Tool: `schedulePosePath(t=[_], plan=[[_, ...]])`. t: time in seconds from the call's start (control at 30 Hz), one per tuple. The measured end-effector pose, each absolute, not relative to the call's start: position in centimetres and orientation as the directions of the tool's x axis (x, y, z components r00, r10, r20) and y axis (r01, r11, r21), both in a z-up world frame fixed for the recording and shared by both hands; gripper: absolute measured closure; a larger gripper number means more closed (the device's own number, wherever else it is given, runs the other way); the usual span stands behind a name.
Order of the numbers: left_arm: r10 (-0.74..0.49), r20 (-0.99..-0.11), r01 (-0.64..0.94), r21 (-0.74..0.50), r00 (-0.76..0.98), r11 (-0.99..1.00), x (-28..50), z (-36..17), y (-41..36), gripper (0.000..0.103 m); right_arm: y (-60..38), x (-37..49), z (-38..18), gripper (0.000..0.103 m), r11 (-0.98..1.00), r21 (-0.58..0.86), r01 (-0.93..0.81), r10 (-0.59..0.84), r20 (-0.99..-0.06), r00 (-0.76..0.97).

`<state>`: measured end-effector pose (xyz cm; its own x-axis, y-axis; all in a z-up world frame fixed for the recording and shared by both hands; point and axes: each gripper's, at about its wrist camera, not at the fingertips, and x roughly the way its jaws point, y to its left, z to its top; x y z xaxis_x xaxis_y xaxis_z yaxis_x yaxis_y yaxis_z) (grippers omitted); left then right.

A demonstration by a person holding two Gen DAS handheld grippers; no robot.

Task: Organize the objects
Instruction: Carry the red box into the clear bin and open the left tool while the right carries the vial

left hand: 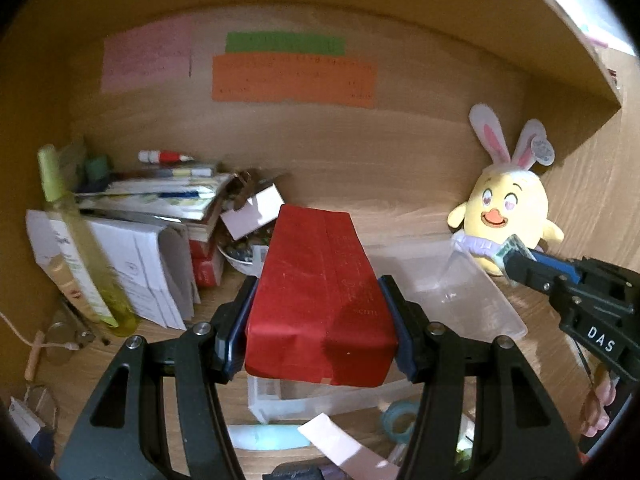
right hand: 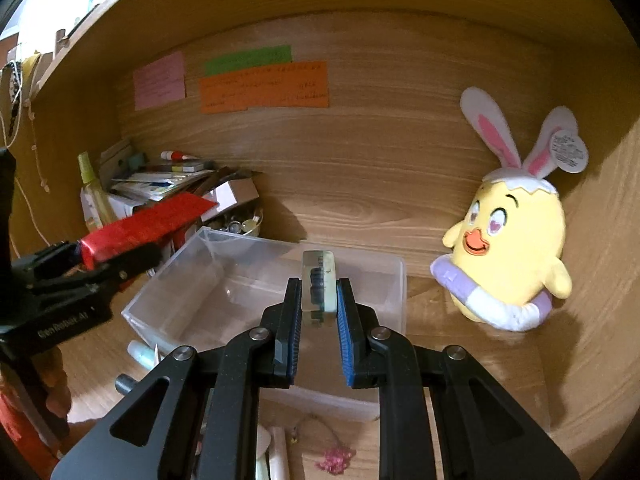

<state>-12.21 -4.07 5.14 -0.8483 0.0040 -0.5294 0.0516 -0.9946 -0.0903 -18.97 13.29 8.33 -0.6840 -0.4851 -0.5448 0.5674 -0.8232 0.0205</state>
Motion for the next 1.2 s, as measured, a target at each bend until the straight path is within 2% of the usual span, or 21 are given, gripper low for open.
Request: schedulePosePath(t=[0.37,0.63,1.2], plan=[[0.073,-0.651,0.031,-0.146,-0.756,-0.989,-16.1,2.6,-4.7,0.045,11.2,-22.9,4.7,0.088,-0.815,0.041,0.578,-0.457,-0.659,-0.598],[0.100,-0.717,-0.006,-0.133,-0.690,-0.991,-17.9,0.6,-3.7,0.045,9.8,-24.6,2.4,0.088,-0.812,0.047,0.582,-0.426,-0.728,-0.536],[0.075,-0.763,-0.023,-0.078,-0.642,-0.997,-19.6,-1.5,-3.7,0.045,7.9,-25.4,0.4,0.088,-0.800,-0.028,0.600,-0.344,-0.797,-0.496]])
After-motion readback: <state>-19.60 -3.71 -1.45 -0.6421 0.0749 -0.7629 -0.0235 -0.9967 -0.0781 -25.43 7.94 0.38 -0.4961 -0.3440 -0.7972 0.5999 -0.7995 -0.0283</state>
